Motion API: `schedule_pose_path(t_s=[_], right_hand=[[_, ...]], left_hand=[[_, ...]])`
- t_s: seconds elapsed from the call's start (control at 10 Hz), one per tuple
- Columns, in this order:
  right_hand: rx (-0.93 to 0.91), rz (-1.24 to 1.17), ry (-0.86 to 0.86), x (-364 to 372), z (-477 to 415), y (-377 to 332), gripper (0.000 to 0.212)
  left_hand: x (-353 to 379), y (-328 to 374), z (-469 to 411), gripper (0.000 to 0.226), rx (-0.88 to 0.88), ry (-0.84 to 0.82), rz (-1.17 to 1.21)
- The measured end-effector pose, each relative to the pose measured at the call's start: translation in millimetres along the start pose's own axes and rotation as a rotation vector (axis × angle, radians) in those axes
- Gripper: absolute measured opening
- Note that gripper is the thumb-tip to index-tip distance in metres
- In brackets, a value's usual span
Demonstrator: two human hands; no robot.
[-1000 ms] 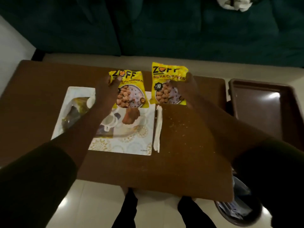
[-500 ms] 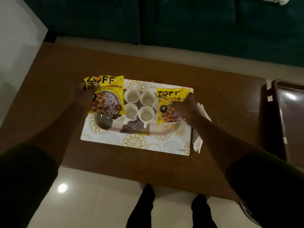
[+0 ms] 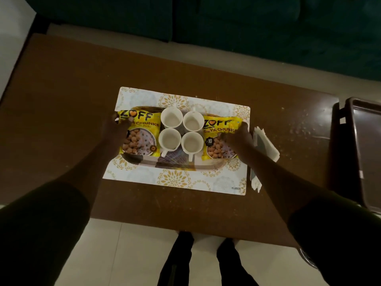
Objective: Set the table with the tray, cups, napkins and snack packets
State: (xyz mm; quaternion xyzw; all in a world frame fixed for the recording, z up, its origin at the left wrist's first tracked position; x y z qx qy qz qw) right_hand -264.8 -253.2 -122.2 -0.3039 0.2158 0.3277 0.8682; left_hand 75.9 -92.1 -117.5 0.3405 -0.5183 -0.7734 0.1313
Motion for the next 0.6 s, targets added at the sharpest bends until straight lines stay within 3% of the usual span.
schedule_pose_path(t_s=[0.1, 0.2, 0.4, 0.6], right_hand=[[0.002, 0.023, -0.016, 11.9, -0.2, 1.9, 0.063], [-0.044, 0.055, 0.045, 12.4, -0.8, 4.2, 0.066], [-0.132, 0.098, 0.188, -5.8, 7.0, 3.4, 0.082], [-0.358, 0.068, 0.272, -25.6, 25.5, -16.7, 0.055]], left_hand=[[11.2, -9.4, -4.2, 0.019, -0.014, -0.009, -0.015], [17.5, -8.2, -3.0, 0.043, 0.066, -0.026, -0.179], [14.4, 13.6, 7.2, 0.049, 0.292, 0.052, -0.413], [24.0, 45.2, 15.3, 0.049, 0.369, 0.055, -0.508]])
Point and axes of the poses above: each hand's wrist, its own z-axis away from the middle knuckle, its own x-axis out of the palm, y = z × x, the point moved 7 cm from there along -z, towards the middle knuckle, and after that the axes turned 15 degrees about x, right-handed, at the moved point
